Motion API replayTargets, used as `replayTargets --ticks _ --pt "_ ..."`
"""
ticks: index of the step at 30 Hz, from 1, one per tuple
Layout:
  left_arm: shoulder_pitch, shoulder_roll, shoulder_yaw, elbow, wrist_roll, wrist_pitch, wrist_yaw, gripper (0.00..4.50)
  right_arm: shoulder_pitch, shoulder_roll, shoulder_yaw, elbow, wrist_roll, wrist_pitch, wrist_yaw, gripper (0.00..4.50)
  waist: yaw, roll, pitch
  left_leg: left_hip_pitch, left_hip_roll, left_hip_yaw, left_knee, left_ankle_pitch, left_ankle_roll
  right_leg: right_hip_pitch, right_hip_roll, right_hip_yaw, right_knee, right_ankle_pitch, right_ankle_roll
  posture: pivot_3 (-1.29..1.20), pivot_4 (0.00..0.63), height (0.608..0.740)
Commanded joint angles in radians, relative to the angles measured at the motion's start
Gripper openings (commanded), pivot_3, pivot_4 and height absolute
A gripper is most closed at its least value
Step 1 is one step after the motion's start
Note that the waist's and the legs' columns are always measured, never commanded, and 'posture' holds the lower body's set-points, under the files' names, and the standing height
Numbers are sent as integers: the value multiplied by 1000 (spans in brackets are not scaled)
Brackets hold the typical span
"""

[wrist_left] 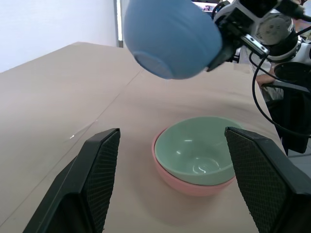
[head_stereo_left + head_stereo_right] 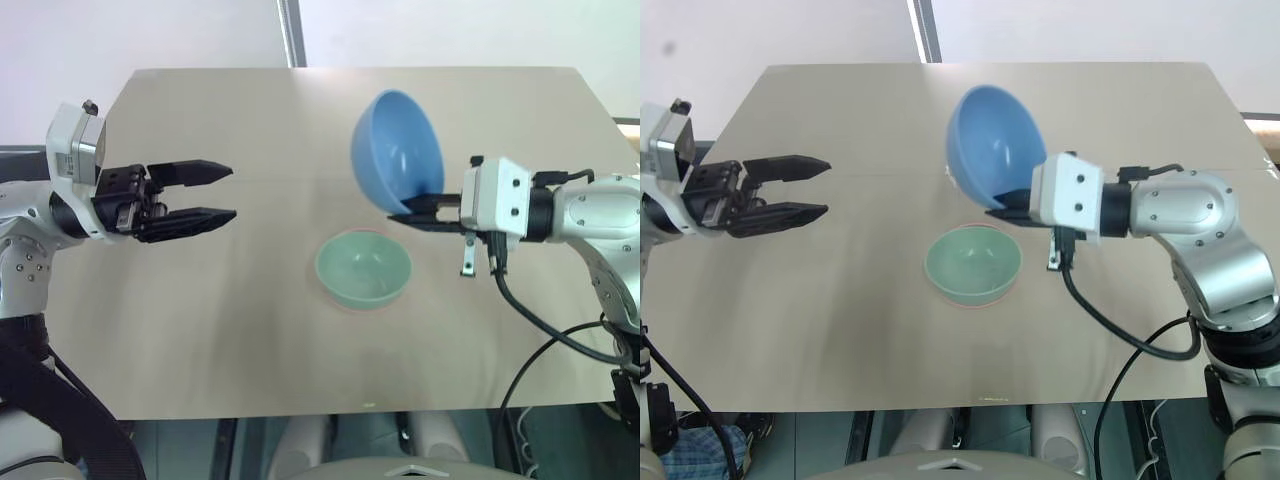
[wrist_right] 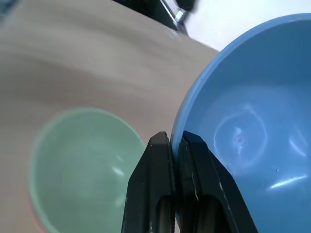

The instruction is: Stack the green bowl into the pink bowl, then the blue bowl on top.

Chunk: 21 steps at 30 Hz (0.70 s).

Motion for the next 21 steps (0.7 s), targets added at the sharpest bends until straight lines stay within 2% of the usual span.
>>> replayTargets --ticks 1,5,11,13,15,19,21 --pt "-28 4 -3 2 1 -13 -11 3664 -2 -6 68 -46 -10 -15 17 29 0 0 0 0 0 0 0 0 0 0 0 0 0 0 0 0 150 740" --pt "-37 5 -9 7 2 -13 -17 3664 -18 -22 172 -43 -83 -6 24 29 -2 0 0 1 0 1 1 0 0 0 1 1 2 0 0 0 150 740" --pt "-38 9 -9 6 4 -9 -18 3664 -11 -31 258 -74 -125 -9 52 29 -2 0 0 0 -1 1 1 0 0 0 1 1 2 0 0 0 150 740" --pt "-38 9 -8 5 5 -9 -17 3664 -8 -43 273 -81 -135 -4 64 837 -2 0 0 0 -1 1 1 0 0 0 1 1 2 0 0 0 150 740" --pt "-37 9 -7 4 5 -9 -16 3664 -7 -48 277 -84 -142 -3 69 1420 -1 0 0 0 0 0 1 0 0 0 1 1 2 0 0 0 150 740" --pt "-36 9 -6 4 4 -9 -16 3664 -9 -39 274 -80 -149 -8 64 3400 -2 0 0 1 0 0 1 0 0 0 1 1 2 0 0 0 150 740" --pt "-38 9 -7 5 5 -9 -15 3664 -6 -62 261 -91 -137 -12 91 3400 -1 0 0 0 0 1 1 0 0 0 1 1 2 0 0 0 150 740"
